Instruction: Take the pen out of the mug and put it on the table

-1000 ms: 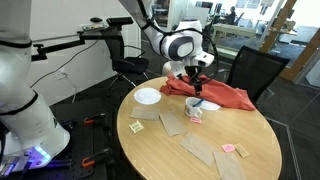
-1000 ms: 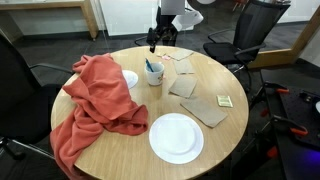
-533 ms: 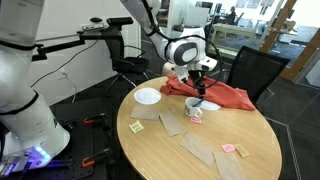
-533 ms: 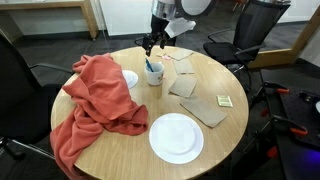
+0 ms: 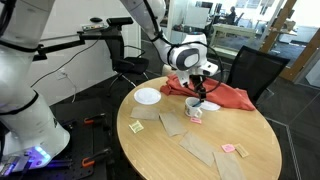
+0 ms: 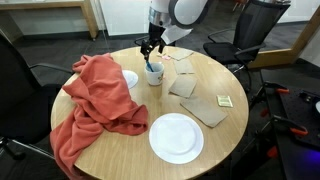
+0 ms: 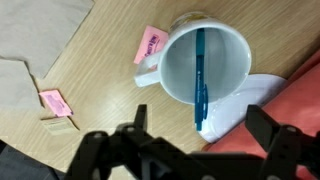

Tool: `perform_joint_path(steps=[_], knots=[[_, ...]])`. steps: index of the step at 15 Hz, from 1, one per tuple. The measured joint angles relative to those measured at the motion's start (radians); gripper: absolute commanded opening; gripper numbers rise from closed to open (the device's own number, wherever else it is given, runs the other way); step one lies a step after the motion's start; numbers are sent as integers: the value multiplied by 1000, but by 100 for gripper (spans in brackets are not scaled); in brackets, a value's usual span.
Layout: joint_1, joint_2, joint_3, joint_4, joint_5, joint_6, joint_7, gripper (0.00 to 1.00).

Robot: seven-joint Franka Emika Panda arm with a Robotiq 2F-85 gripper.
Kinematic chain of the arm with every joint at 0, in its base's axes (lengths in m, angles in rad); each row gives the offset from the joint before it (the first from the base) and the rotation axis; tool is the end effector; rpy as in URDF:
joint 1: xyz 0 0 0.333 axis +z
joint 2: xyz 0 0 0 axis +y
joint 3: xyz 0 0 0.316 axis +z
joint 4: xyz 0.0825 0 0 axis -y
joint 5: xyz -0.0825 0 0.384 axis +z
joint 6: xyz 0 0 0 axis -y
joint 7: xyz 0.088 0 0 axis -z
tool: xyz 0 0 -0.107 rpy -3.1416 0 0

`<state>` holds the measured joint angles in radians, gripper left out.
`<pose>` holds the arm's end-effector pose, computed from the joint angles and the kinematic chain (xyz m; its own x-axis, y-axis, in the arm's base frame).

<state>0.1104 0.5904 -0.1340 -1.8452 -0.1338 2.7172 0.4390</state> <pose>0.6708 -0.0032 0.2351 0.9055 -0.2900 0.3097 -0.3147 -0.9487 0.0318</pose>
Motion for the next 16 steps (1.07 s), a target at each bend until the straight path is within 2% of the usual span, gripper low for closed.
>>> perform_joint_path(steps=[14, 15, 16], knots=[[1, 126, 0, 174, 2, -68, 0, 100], [1, 133, 0, 186, 2, -75, 0, 75], [1, 140, 0, 196, 2, -81, 0, 74]])
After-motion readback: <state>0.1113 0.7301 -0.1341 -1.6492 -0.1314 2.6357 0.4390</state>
